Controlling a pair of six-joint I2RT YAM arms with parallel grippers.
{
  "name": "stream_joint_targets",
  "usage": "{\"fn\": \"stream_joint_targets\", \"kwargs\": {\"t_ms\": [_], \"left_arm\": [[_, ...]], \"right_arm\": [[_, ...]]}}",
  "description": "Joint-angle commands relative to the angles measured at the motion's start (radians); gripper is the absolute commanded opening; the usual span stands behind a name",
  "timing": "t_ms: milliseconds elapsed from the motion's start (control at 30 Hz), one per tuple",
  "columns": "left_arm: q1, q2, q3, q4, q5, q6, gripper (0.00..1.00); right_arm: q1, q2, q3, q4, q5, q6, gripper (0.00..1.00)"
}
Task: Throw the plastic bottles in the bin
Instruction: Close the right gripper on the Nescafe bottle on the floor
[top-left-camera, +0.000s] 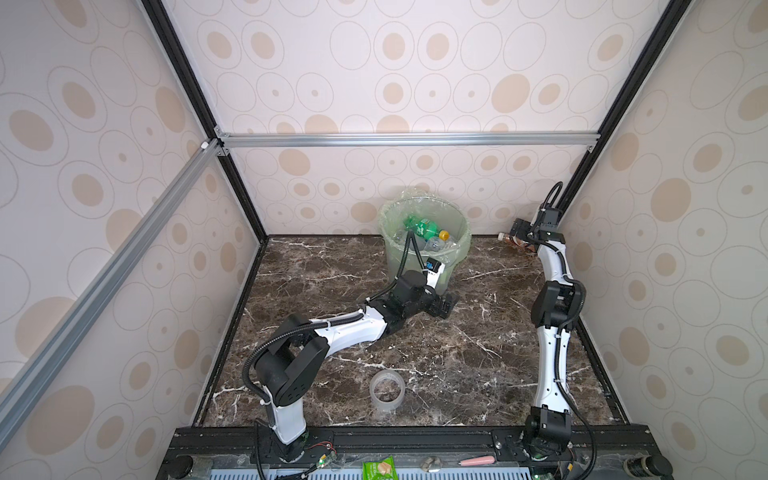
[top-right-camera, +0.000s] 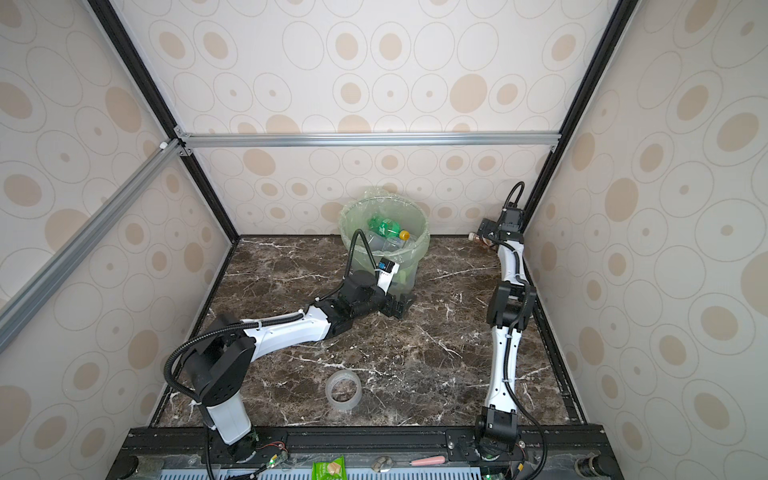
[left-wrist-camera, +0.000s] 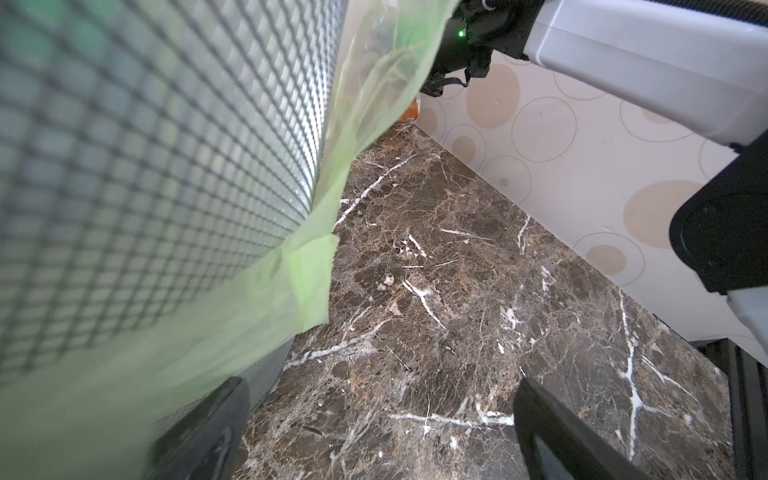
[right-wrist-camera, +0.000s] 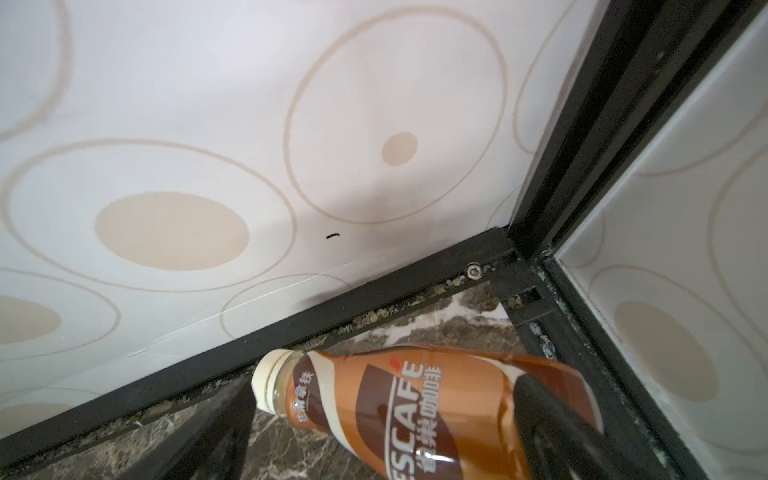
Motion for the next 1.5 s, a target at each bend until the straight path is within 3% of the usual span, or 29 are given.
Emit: {"fn": "stream_joint_targets", "kwargs": {"t_ms": [0,267,767,1233,1467], "left_arm": [[0.016,0.012,0.007,0.040,0.017,-0.017,0.99],[0.028,0.030,0.013,0.052,0.028,-0.028,0.99],[0.034,0.026,-0.007,0.073,0.030,-0.037,0.99],[0.036,0.005,-0.033,0.073,0.015,-0.029,0.99],[0.040,0.006,-0.030,0.068,0.013,-0.028,0.99]], "right_arm": [[-0.010,0.021,0.037,0.045,0.033,-0.026,1.00],[-0.021,0.053,0.048,0.053,0.040,-0.022,1.00],[-0.017,0.019,-0.003,-0.001,-0.062,-0.034,1.00],[0.031,0.001,-0.006,-0.039,-0.030,-0.067,1.00],[0.044,0.015,-0.019,-0.061,0.009,-0.086,0.92]]}}
